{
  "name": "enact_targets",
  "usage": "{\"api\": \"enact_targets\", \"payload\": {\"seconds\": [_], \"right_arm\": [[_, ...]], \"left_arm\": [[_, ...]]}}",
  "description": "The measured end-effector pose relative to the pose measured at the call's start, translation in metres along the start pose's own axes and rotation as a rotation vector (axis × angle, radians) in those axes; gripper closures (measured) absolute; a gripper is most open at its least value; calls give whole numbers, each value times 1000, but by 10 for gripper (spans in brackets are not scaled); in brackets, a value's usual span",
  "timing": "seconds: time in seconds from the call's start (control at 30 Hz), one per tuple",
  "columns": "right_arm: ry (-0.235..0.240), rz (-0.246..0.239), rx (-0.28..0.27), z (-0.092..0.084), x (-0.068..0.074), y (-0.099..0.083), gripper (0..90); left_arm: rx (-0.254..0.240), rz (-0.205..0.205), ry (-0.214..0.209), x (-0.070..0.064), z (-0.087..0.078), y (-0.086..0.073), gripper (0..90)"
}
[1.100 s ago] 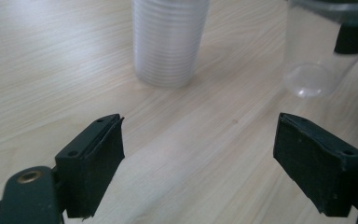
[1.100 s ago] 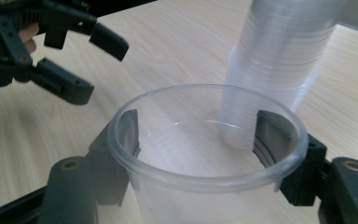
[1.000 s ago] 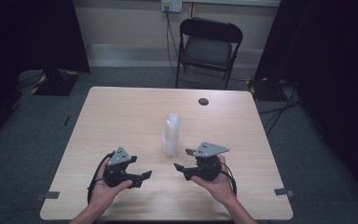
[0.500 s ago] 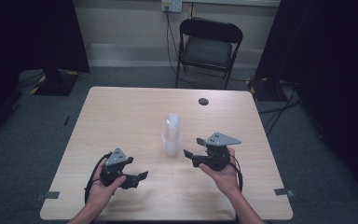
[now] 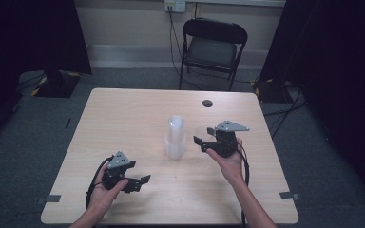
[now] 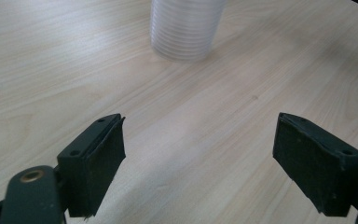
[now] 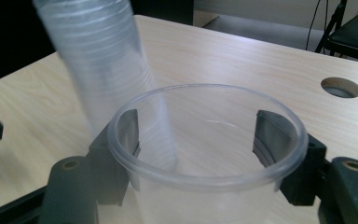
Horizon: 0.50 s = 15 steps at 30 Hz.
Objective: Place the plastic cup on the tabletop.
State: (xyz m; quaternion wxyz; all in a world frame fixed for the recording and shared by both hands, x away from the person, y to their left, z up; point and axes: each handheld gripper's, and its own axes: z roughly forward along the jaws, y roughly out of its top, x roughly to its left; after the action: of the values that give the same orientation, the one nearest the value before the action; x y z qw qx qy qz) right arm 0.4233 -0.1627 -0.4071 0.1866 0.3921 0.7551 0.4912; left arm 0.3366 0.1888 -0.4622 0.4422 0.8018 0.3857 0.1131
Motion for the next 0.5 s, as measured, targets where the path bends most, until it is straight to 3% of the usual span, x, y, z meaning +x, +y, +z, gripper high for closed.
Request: {"api": "enact_targets", "payload": {"seconds": [0.23, 0.5], "right_arm": [[-49, 13, -21, 13, -10, 15, 316], [-92, 37, -34, 25, -19, 18, 312]], "left_arm": [[1, -5, 5, 1, 1, 0, 167], [10, -6, 5, 2, 2, 0, 169]]}}
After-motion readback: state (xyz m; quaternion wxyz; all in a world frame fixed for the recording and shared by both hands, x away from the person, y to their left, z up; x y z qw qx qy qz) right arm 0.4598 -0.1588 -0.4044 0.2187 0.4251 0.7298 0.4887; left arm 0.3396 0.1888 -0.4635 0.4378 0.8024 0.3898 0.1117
